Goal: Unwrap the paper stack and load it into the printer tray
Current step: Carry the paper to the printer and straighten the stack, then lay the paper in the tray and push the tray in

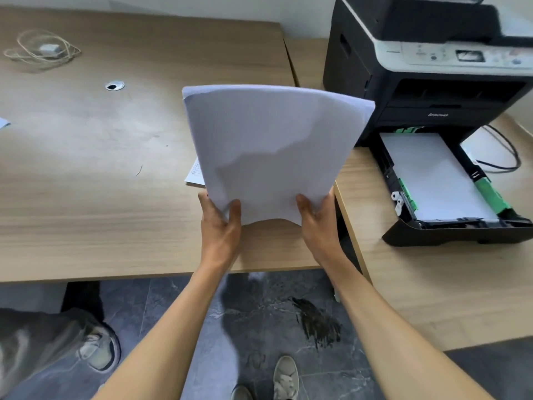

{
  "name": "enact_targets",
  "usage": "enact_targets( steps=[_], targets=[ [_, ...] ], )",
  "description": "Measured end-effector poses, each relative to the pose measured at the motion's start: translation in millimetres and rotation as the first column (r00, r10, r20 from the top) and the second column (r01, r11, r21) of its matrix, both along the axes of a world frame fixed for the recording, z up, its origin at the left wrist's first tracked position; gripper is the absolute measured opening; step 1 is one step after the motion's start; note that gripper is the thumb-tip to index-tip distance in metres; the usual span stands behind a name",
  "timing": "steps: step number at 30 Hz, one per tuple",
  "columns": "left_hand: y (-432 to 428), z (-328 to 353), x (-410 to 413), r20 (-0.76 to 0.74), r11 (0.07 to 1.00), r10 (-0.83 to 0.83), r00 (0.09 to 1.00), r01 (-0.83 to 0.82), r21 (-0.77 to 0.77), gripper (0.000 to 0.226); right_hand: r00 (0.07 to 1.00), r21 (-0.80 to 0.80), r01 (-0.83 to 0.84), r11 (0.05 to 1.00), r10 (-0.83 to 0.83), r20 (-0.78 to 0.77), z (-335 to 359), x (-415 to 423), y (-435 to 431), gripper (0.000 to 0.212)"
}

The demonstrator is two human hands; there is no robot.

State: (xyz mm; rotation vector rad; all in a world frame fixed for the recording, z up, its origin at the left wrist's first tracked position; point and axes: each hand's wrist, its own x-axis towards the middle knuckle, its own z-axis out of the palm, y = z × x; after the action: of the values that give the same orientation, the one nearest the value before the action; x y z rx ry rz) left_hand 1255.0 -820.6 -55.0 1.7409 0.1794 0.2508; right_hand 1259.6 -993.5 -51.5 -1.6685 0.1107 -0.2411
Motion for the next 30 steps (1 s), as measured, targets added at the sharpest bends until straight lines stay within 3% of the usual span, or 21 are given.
enact_targets(
  steps=[5, 11, 16, 20, 24, 30],
  targets=[
    [4, 15, -2, -0.029, 0.997, -0.034, 0.999, 0.036, 0.062, 0.035, 0.999, -0.009, -0.036, 0.999, 0.035, -0.027, 15, -3, -9, 0.043],
    [-14, 79, 9, -0.012, 0.988, -0.092, 0.996, 0.093, 0.121, 0.029, 0.994, -0.063, -0.026, 0.998, 0.019, -0.11, 85, -3, -44, 0.015],
    [-56, 136, 16, 0.035, 0.977, -0.201, 0.979, 0.197, 0.087, 0.039, 0.997, -0.133, 0.05, 0.99, -0.058, -0.056, 148, -9, -97, 0.035],
    [-96, 171, 13, 0.048, 0.968, -0.242, 0.969, 0.238, 0.082, 0.054, 0.999, -0.154, 0.041, 0.987, -0.044, -0.017, 185, -20, -143, 0.067],
    [-135, 189, 2, 0.04, 0.949, -0.305, 0.952, 0.3, 0.097, 0.073, 1.0, -0.139, 0.03, 0.99, -0.03, 0.003, 203, -38, -189, 0.055],
    [-211, 188, -40, 0.012, 0.94, -0.307, 0.952, 0.301, 0.162, 0.068, 0.997, -0.117, 0.012, 0.993, -0.02, -0.074, 200, -75, -264, 0.054]
  ],
)
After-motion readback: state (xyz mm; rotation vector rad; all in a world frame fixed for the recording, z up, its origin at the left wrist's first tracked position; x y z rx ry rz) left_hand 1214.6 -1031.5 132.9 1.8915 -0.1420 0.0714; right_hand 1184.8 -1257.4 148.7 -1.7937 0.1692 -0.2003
